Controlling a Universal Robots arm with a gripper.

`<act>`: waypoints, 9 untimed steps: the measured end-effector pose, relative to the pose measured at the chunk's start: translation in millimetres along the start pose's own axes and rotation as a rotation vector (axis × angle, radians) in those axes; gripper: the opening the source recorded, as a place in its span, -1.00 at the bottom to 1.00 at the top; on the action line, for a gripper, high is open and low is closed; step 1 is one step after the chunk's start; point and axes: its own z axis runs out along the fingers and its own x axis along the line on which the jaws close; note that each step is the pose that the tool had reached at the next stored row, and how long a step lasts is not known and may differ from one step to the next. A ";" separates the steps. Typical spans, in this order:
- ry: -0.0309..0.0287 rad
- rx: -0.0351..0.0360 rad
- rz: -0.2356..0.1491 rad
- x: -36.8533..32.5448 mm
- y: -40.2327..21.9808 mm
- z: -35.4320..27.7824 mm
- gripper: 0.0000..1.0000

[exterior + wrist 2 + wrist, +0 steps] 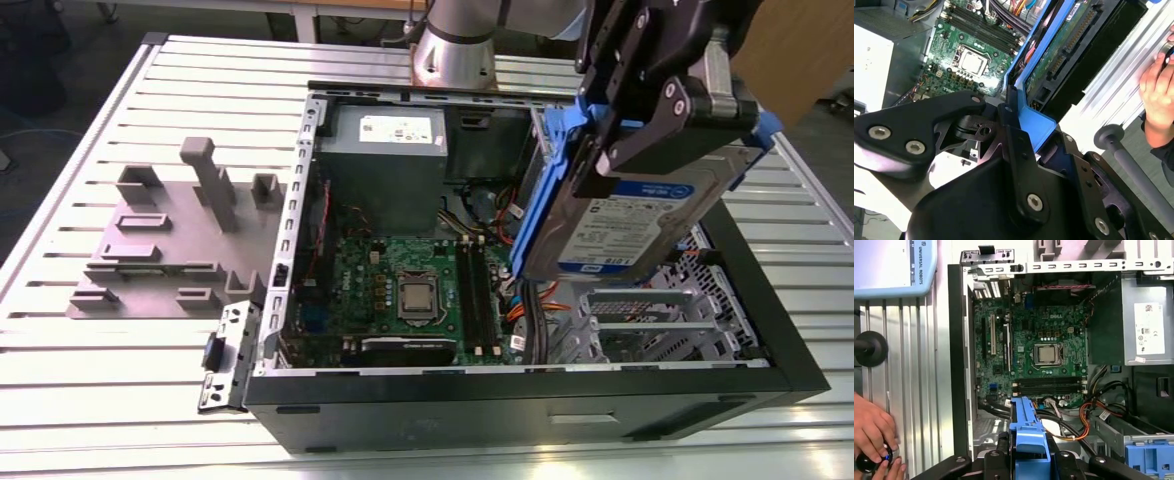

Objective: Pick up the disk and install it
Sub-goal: 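Insert the disk into the insertion slot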

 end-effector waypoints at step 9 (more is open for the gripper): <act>0.0003 -0.0001 0.000 2.6 -2.5 0.5 -0.26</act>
